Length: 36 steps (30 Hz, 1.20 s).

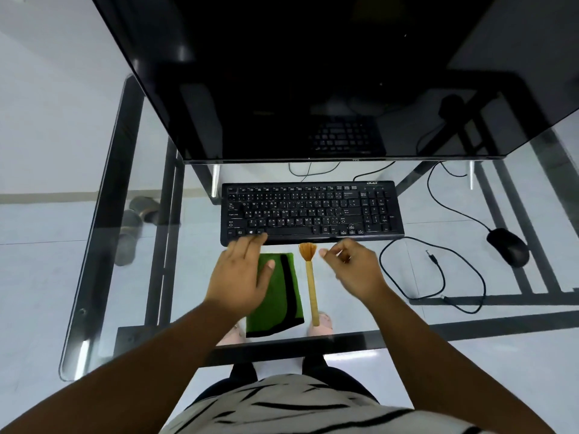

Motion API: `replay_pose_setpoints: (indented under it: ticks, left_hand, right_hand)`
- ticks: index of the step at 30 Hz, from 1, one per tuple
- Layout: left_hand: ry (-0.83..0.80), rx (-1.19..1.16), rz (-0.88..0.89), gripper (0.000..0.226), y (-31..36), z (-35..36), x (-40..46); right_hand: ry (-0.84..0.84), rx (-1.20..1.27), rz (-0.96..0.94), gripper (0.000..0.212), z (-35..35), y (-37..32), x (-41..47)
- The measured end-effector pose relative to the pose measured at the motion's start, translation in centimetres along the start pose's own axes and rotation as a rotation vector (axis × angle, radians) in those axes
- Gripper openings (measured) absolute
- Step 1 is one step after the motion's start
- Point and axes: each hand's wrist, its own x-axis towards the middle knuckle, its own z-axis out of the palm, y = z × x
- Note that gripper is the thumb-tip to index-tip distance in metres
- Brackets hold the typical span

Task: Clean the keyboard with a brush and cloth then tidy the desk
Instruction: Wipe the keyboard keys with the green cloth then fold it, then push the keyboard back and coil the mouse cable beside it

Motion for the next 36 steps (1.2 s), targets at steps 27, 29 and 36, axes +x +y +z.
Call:
replay_pose_setpoints:
  ticks: [27, 29, 36]
  left_hand:
    - [0.116, -0.687, -0.955, 0.019, -1.5, -2.9, 10.3]
    - [0.147, -0.758, -0.948, 0.024, -1.3, -3.1, 10.6]
    - [0.168, -0.812, -0.901, 0.037, -1.3, -3.8, 13.7]
  right_hand:
    - [0.21, 0.123, 0.324, 0.03, -10.3, 3.0, 11.6]
    - [0.243, 0.189, 0.317, 0.034, -10.6, 3.2, 11.8]
    - [0.248, 0.283, 0.289, 0.037, -12.3, 2.7, 14.9]
